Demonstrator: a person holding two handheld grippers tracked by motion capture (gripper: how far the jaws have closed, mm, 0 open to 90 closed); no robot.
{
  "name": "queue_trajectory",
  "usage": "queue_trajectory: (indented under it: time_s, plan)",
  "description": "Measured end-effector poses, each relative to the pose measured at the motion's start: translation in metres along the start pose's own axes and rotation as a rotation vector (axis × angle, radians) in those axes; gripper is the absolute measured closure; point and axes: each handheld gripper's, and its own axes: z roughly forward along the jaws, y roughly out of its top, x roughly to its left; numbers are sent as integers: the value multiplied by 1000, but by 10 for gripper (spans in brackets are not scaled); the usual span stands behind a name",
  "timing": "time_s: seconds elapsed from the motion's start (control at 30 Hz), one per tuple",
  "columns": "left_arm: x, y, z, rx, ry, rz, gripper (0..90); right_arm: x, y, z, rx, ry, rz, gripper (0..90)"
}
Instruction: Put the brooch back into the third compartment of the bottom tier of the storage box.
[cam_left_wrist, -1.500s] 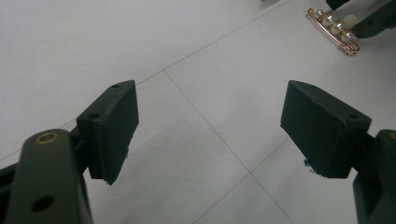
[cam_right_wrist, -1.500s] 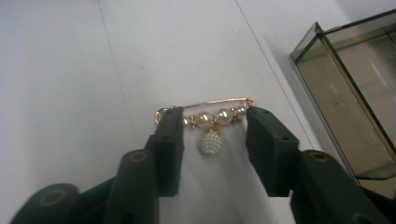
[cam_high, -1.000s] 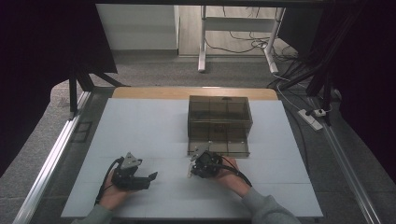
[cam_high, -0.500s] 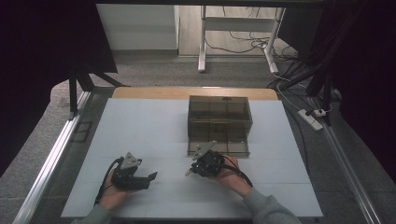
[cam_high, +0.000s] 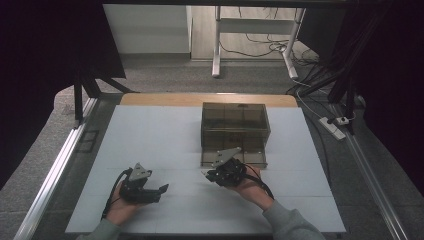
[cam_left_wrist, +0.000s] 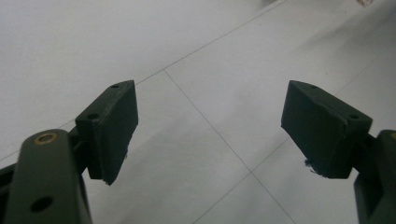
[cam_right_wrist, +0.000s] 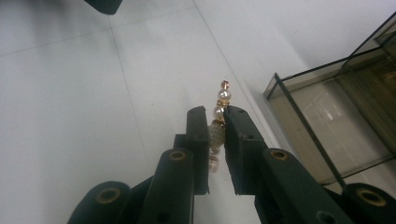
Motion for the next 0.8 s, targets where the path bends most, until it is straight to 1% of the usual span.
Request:
queue_trajectory:
  time_s: [0.37,0.77,0.8]
  plan:
    - [0,0,0,1,-1,1,198,-8,2,-22,-60,-47,16,793]
    - [0,0,1,3,0,4,197,-16,2,-41,-99,-100,38,793]
    - [0,0,1,4,0,4,196,-17,2,-42,-104,-97,41,793]
